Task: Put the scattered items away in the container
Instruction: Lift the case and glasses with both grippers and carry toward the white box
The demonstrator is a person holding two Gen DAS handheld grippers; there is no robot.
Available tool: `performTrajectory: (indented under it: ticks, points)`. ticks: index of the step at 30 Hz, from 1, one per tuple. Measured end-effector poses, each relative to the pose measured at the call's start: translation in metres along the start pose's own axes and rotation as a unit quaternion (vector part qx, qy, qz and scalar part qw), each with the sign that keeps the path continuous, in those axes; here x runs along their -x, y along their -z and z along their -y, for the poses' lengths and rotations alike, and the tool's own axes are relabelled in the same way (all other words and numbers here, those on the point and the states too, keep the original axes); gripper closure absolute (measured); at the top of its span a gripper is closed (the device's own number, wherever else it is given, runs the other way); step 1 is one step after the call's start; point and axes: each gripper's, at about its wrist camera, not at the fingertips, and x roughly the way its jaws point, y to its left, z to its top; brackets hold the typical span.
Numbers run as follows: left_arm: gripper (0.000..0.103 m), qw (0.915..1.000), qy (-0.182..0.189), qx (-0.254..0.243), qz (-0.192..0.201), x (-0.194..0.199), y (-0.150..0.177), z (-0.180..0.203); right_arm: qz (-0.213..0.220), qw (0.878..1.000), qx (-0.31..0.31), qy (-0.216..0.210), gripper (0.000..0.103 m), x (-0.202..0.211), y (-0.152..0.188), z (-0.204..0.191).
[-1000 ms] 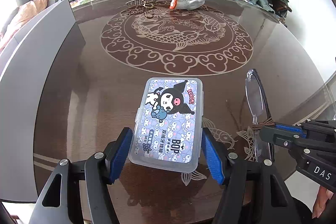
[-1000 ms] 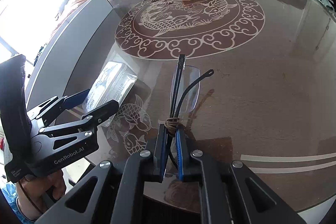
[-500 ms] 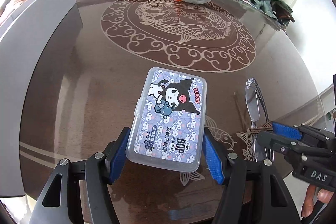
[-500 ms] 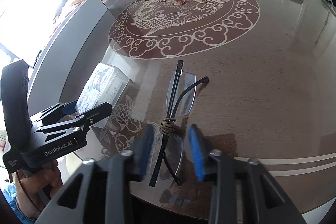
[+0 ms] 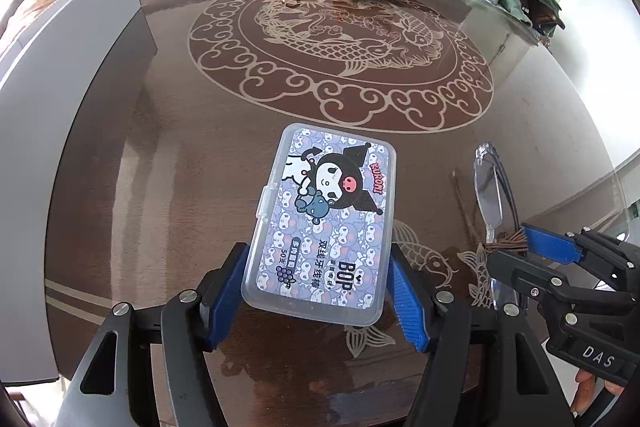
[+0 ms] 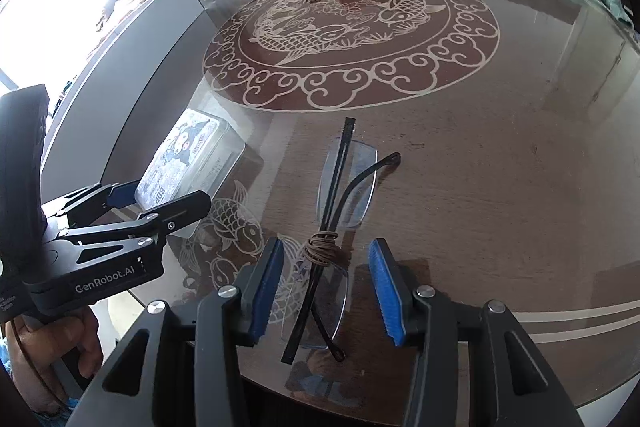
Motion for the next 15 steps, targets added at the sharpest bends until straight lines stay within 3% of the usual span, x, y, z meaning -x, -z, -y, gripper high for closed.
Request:
performTrajectory:
  ticks: [3,15]
  points:
    - [0.021,1.0,-0.006,0.002,-0.005,-0.002,0.0,-0.001,0.001,1.0,0.013,0.005,0.057,-0.001,0.001,-0.005]
    - [0.021,0.9994,0.001,0.029,0.019,0.005,-0.002,-0.015,0.023,0.997,0.059,0.031,0.058,-0.001,0.009,-0.017]
